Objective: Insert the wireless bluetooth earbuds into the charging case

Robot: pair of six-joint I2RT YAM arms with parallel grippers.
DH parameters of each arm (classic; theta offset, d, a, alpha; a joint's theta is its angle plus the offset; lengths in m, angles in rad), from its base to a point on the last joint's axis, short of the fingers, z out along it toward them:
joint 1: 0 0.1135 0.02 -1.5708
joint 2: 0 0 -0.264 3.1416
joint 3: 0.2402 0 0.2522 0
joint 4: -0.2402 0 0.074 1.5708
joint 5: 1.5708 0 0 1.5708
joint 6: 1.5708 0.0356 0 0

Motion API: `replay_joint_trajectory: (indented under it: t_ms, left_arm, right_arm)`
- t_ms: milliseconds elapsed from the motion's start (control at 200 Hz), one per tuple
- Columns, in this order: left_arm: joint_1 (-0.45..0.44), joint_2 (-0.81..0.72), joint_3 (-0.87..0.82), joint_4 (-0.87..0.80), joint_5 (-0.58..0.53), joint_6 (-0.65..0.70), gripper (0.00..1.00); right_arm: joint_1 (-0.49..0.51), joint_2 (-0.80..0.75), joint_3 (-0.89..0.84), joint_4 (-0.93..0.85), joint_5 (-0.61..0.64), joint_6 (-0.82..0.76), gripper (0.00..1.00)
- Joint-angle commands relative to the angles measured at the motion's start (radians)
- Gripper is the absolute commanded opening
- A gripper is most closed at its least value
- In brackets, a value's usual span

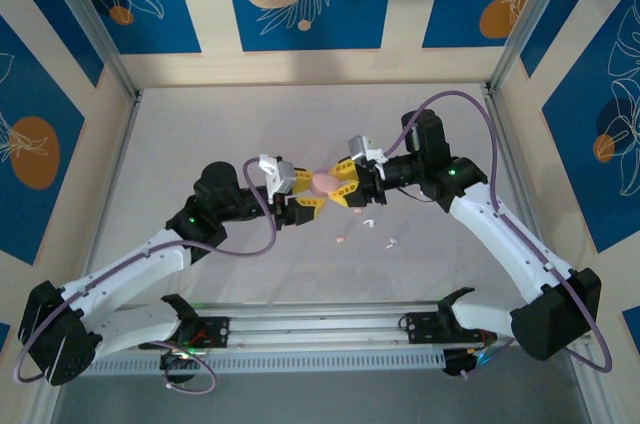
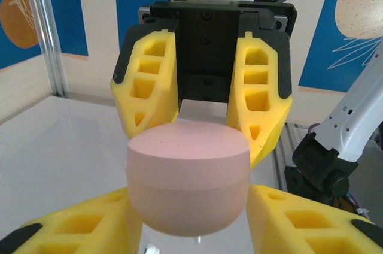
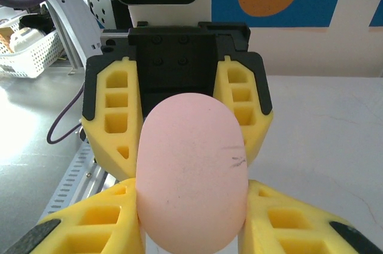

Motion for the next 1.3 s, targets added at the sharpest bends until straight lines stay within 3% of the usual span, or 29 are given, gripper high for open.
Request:
replay_joint_trajectory:
  t_ms: [0, 685, 995, 1296]
  left_arm:
    - [-0.018, 0.007, 0.033, 0.03, 0.042, -0.008, 0.46]
    - [-0.022, 0.002, 0.03, 0.042, 0.048, -0.031, 0.46]
    - [-0.022, -0.001, 0.023, 0.058, 0.047, -0.033, 0.51]
    - [-0.023, -0.01, 0.021, 0.052, 0.033, -0.028, 0.47]
  right_arm:
    - [0.01, 0.0, 0.016, -0.016, 0.012, -0.019, 0.33]
    - [0.025, 0.005, 0.011, -0.02, 0.048, -0.064, 0.34]
    - [0.027, 0.002, 0.001, -0.016, 0.061, -0.074, 0.33]
    - [0.025, 0.003, -0.008, -0.017, 0.059, -0.084, 0.34]
